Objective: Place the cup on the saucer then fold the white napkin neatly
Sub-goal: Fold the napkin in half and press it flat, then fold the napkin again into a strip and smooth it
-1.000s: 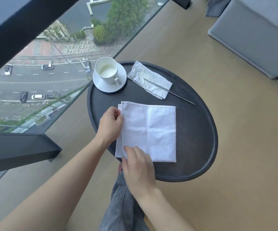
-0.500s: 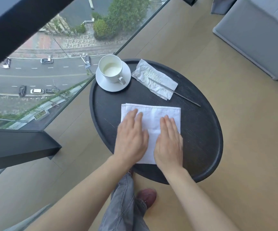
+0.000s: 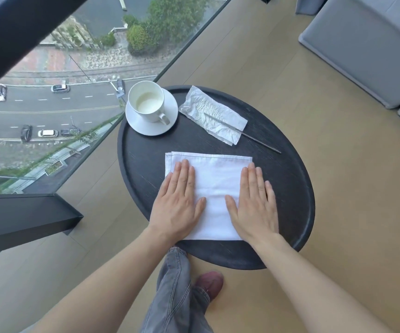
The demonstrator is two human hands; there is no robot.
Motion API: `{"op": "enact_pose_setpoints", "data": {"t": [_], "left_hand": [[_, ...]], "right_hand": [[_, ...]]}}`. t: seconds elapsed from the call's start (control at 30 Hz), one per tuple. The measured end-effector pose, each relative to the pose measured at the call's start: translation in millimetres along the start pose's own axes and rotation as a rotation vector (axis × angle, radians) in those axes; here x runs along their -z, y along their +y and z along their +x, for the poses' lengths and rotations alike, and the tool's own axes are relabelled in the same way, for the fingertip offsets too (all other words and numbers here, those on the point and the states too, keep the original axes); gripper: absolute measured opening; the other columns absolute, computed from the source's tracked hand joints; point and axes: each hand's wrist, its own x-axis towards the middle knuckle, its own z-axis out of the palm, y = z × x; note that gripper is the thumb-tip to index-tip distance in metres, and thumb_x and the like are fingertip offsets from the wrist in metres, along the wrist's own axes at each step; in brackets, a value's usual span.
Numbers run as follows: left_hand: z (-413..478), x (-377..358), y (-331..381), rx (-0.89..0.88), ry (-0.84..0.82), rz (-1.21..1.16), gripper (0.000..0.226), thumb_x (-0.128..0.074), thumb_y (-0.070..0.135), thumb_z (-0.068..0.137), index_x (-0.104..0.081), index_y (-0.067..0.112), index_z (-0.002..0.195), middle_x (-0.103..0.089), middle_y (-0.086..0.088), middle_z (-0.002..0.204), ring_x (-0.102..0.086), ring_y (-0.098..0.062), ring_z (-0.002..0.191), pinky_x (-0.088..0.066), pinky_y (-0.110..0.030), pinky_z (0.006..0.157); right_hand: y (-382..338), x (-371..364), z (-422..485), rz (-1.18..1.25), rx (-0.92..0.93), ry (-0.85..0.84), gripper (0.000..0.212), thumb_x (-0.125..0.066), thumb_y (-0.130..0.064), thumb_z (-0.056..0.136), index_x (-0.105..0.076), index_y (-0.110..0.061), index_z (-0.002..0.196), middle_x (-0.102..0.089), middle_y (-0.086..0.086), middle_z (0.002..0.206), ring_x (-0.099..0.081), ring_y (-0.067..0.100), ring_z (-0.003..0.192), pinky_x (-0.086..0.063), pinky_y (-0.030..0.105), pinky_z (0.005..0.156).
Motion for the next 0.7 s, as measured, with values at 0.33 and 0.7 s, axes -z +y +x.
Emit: {"op": "enact_pose_setpoints", "data": {"t": [0.33, 0.7], "left_hand": [[94.4, 49.0, 13.2, -0.142, -0.033, -0.008, 0.033, -0.049, 0.038, 0.099, -0.055, 0.013, 0.118, -0.056, -0.007, 0.115, -0.050, -0.032, 0.108, -0.035, -0.043, 0.089], [120.3, 58.7, 5.2, -0.297, -0.281, 0.124, 0.025, -0.046, 0.044, 0.102, -0.049, 0.019, 0.100, -0.042, -0.004, 0.110, -0.043, -0.030, 0.106, -0.030, -0.041, 0.083]], "right_hand": [[5.3, 68.5, 83.3, -0.074, 0.203, -0.082, 0.043, -0.068, -0.034, 0.090, -0.050, -0.011, 0.122, -0.055, 0.009, 0.118, -0.052, 0.032, 0.109, -0.045, 0.043, 0.085], [30.8, 81.9, 91.5, 0.315, 0.149, -0.337, 0.017, -0.065, -0.023, 0.092, -0.050, -0.017, 0.086, -0.054, -0.003, 0.092, -0.051, 0.021, 0.088, -0.043, 0.033, 0.074]]}}
